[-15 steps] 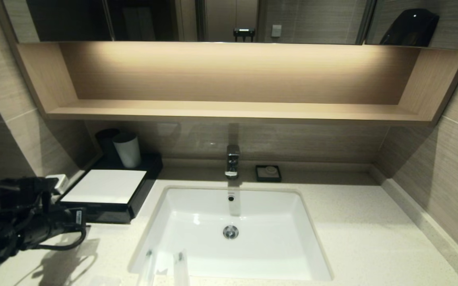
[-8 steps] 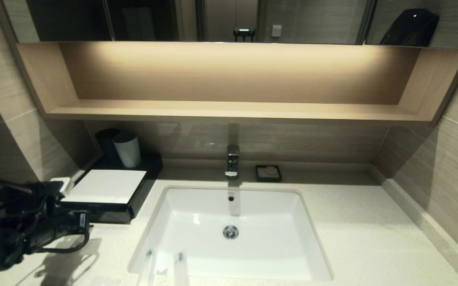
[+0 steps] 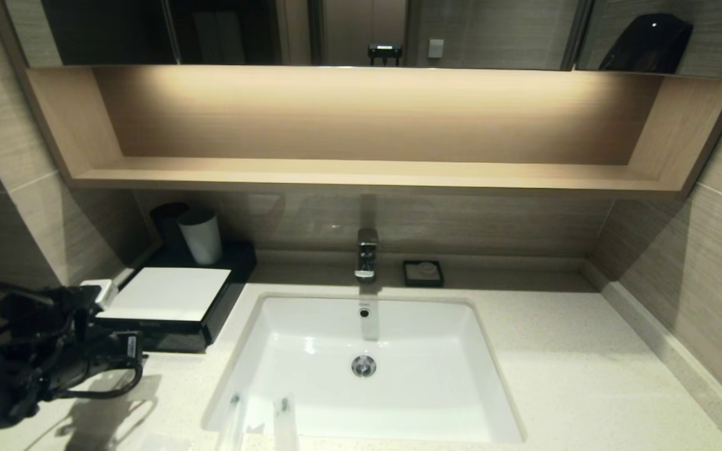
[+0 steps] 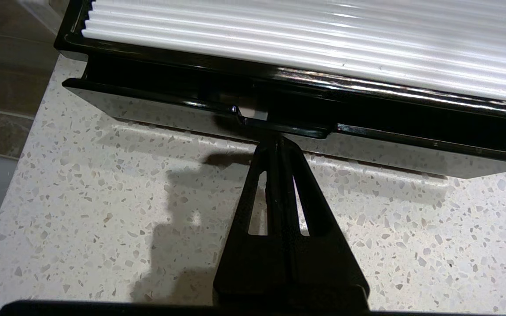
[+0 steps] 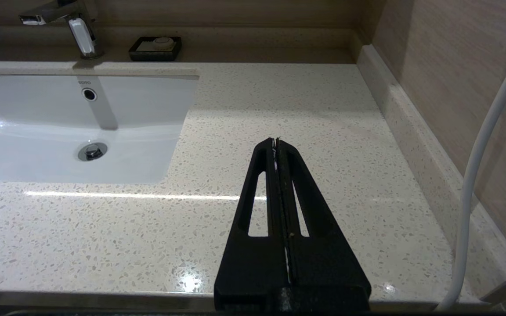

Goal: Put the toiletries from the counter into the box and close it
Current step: Open the drawer

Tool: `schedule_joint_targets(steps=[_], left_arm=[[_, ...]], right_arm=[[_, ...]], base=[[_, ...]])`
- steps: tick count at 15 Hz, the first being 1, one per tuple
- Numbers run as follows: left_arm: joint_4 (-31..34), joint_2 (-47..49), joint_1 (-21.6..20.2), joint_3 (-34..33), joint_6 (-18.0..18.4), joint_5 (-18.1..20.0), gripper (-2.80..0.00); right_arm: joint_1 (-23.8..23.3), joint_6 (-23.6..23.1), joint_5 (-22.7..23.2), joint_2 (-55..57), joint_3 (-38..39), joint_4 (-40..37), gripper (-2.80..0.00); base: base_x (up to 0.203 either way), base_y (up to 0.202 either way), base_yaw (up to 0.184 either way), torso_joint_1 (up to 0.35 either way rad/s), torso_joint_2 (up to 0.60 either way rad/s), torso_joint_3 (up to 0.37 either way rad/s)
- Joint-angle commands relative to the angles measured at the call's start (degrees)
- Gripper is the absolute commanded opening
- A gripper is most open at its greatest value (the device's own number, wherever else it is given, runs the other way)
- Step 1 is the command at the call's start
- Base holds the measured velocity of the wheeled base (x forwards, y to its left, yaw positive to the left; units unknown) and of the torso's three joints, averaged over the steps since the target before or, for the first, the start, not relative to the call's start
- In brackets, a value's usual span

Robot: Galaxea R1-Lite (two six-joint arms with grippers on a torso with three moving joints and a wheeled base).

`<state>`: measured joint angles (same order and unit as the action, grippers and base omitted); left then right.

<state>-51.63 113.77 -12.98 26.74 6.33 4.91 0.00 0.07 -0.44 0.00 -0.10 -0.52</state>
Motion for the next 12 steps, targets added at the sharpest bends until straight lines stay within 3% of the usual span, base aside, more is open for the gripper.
schedule_joint_targets(steps=[1,12], left_arm=[[-0.62,0.46,-0.02,0.33,0.08,0.01,-2.8],[-5.76,3.82,-0.02,0.59,-0.09,-0.08,-2.8]], right_arm=[[0.0,0.01,0.0,-0.09,0.01,0.0,-2.8],[0.0,0.01,0.0,-0.09,0.01,0.0,-2.8]], base=[[0.0,0.0,0.0,0.0,0.0,0.0],[0.0,0.0,0.0,0.0,0.0,0.0]])
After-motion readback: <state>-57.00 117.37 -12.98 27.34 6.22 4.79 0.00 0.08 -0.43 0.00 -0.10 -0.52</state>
